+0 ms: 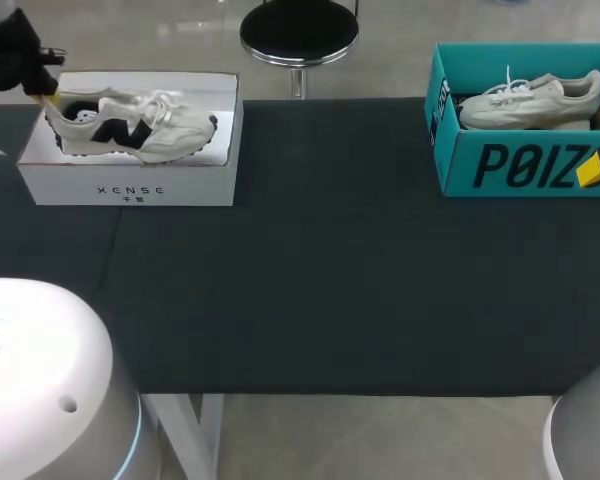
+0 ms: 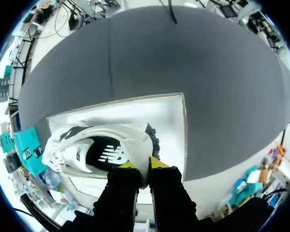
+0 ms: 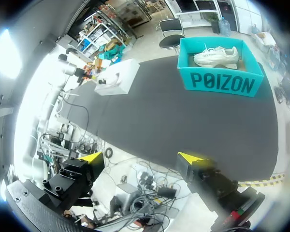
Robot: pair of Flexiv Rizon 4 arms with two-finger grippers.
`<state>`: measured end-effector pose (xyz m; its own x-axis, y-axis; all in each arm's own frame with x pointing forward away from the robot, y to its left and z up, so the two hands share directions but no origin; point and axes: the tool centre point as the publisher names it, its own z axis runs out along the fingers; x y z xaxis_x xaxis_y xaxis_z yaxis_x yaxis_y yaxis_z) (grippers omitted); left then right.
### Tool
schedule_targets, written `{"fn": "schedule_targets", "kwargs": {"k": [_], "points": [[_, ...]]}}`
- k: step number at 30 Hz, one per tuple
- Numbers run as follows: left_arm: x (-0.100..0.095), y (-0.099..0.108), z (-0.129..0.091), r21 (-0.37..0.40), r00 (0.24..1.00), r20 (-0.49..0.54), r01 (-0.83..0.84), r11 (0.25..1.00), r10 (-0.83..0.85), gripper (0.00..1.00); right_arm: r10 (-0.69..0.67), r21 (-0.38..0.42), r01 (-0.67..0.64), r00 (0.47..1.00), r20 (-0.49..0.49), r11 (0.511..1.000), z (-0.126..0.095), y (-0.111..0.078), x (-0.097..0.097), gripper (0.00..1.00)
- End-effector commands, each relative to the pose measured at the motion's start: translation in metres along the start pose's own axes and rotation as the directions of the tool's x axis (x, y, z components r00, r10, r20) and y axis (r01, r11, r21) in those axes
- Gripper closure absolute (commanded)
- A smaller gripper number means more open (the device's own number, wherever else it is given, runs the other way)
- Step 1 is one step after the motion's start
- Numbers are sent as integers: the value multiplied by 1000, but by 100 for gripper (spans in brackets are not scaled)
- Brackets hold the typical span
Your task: Take the shoe out of the shoebox, open the shoe tongue, remove and reinsert the insole, then place the shoe into the shoebox
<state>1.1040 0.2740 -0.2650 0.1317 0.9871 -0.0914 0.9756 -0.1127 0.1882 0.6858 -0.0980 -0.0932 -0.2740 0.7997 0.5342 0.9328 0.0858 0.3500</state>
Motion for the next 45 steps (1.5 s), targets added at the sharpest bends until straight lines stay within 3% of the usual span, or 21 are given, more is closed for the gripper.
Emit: {"fn": "schedule_targets", "kwargs": {"k": [1,19,45], "points": [[-1,7,5,8,1000,7,5,1000,-5,100,1,4,-1,1000,2,1000,1,2,0,0],[6,-10,36,69,1000,-8,-3,998,3,100,1,4,-1,1000,2,1000,1,2,0,0],[7,-18,72,80,999,-7,-43,996,44,100,1,4,-1,1000,2,1000,1,2,0,0]]}}
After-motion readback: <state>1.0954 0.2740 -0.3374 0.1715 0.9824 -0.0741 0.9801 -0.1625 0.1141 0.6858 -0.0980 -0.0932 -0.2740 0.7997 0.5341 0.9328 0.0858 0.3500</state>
